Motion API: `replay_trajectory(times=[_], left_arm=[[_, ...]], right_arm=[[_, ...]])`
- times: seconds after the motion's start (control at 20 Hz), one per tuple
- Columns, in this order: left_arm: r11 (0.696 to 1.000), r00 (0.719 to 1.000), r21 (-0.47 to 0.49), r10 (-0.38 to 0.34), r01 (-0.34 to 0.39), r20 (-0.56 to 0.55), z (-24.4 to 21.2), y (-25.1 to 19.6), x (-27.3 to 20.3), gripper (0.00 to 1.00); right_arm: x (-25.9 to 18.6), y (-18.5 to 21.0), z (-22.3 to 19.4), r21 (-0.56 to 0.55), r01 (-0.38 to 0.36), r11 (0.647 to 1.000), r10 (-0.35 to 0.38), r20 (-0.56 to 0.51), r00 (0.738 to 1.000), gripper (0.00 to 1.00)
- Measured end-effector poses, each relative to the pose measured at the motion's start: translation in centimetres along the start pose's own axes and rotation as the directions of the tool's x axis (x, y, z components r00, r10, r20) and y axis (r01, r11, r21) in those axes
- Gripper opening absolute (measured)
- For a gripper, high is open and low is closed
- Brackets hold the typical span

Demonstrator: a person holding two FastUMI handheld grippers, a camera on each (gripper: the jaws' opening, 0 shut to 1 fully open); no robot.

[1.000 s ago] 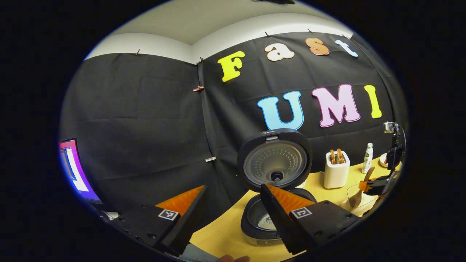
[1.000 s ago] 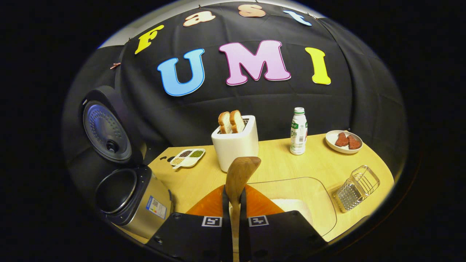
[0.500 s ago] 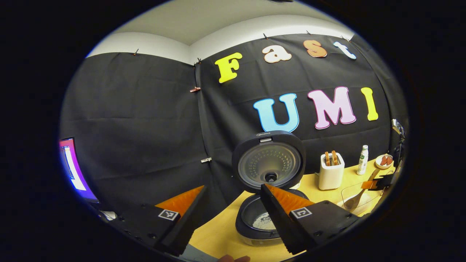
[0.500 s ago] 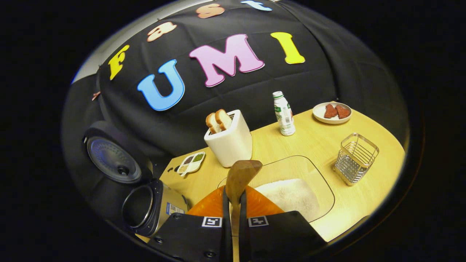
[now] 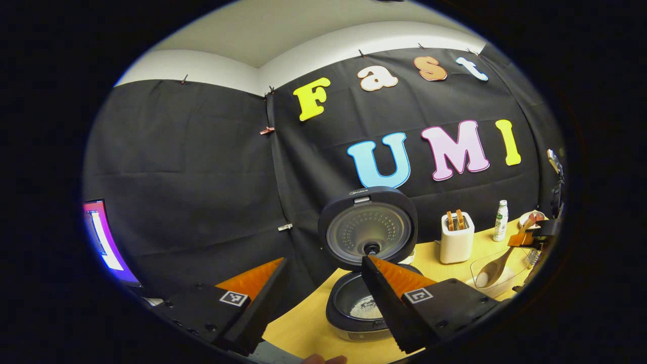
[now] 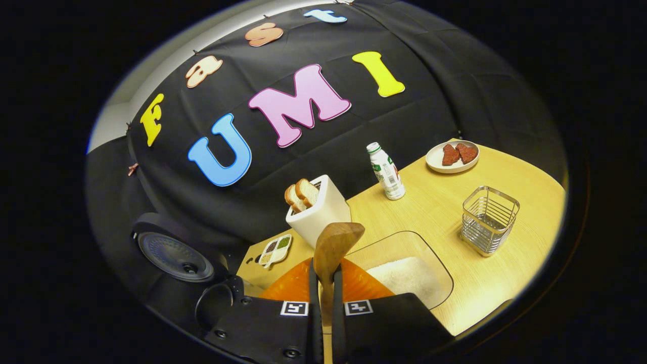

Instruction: Close the left gripper, press the button to open the rice cooker; take a wooden spoon from the chopstick holder with the right hand, scoop a spoonful of rice and pour it into the rice cooker, then put the wooden spoon back into the chopstick holder.

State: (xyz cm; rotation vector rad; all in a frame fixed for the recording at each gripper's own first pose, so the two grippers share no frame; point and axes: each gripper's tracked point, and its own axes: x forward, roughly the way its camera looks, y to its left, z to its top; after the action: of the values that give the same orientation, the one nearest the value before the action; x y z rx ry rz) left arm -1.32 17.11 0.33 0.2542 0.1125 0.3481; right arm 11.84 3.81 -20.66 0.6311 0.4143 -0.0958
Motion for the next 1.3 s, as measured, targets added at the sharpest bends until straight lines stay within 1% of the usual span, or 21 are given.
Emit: replay_trajectory(times=[0.05, 0.1, 0.2, 0.25, 0.3, 0.45, 0.6, 0.75, 0.85, 0.95, 1.05, 1.1, 1.15, 1.2, 1.3], left_arm=[[1.000, 1.000, 0.000, 0.000, 0.000, 0.000, 0.0, 0.0, -0.1, 0.99], [1.000, 1.000, 0.001, 0.002, -0.002, -0.001, 0.0, 0.0, -0.1, 0.96], [1.000, 1.000, -0.001, 0.001, -0.001, -0.001, 0.1, 0.2, -0.3, 0.96], [1.000, 1.000, 0.001, 0.004, -0.004, -0.001, 0.0, 0.3, -0.5, 0.99], [1.000, 1.000, 0.002, 0.007, -0.007, 0.001, 0.1, 0.5, -0.5, 0.96], [1.000, 1.000, 0.001, 0.019, -0.019, 0.008, 0.2, 1.3, -0.7, 0.96], [0.999, 0.999, -0.004, 0.040, -0.040, 0.014, 0.4, 2.6, -0.8, 0.96], [0.997, 0.997, -0.008, 0.070, -0.070, 0.015, 0.1, 4.1, -1.0, 0.96], [0.996, 0.996, -0.015, 0.088, -0.088, 0.013, -0.2, 5.0, -1.2, 0.96], [0.994, 0.994, -0.020, 0.106, -0.106, 0.012, -0.4, 6.0, -1.1, 0.96], [0.993, 0.993, -0.023, 0.118, -0.117, 0.011, -0.6, 6.5, -1.1, 0.96], [0.992, 0.993, -0.024, 0.121, -0.121, 0.011, -0.8, 6.7, -1.3, 0.96], [0.992, 0.992, -0.026, 0.123, -0.122, 0.010, -0.8, 6.9, -1.5, 0.99], [0.992, 0.992, -0.027, 0.126, -0.126, 0.011, -1.0, 7.0, -1.7, 0.96], [0.991, 0.991, -0.035, 0.130, -0.130, 0.007, -1.0, 7.2, -1.4, 0.96]], right_arm=[[-0.1, 0.1, 0.3, -0.002, -0.005, 1.000, 0.005, 0.010, 1.000, 0.11], [-0.1, 0.4, 0.6, -0.012, -0.015, 1.000, 0.015, 0.017, 1.000, 0.11], [-0.2, 1.0, 1.1, -0.032, -0.034, 0.999, 0.035, 0.021, 0.999, 0.11], [-0.4, 1.3, 1.3, -0.033, -0.043, 0.999, 0.044, 0.026, 0.999, 0.11], [-0.6, 1.8, 1.6, -0.026, -0.052, 0.998, 0.053, 0.031, 0.998, 0.11], [-1.6, 4.1, 2.5, 0.026, -0.088, 0.996, 0.087, 0.050, 0.995, 0.11], [-2.5, 8.6, 2.7, 0.059, -0.162, 0.985, 0.159, 0.053, 0.986, 0.11], [-3.2, 14.1, 1.2, 0.078, -0.260, 0.962, 0.259, 0.025, 0.966, 0.11], [-3.5, 18.1, -0.9, 0.055, -0.327, 0.944, 0.328, -0.014, 0.945, 0.11], [-3.6, 21.3, -3.3, -0.029, -0.383, 0.923, 0.381, -0.059, 0.923, 0.11], [-3.7, 23.6, -5.7, -0.160, -0.429, 0.889, 0.418, -0.099, 0.903, 0.11], [-3.8, 24.7, -6.5, -0.228, -0.453, 0.862, 0.439, -0.109, 0.892, 0.11], [-4.2, 25.5, -7.1, -0.299, -0.471, 0.830, 0.457, -0.119, 0.881, 0.11], [-4.3, 26.2, -7.4, -0.371, -0.483, 0.793, 0.472, -0.126, 0.873, 0.11], [-4.7, 26.9, -7.7, -0.501, -0.497, 0.708, 0.508, -0.126, 0.852, 0.11]])
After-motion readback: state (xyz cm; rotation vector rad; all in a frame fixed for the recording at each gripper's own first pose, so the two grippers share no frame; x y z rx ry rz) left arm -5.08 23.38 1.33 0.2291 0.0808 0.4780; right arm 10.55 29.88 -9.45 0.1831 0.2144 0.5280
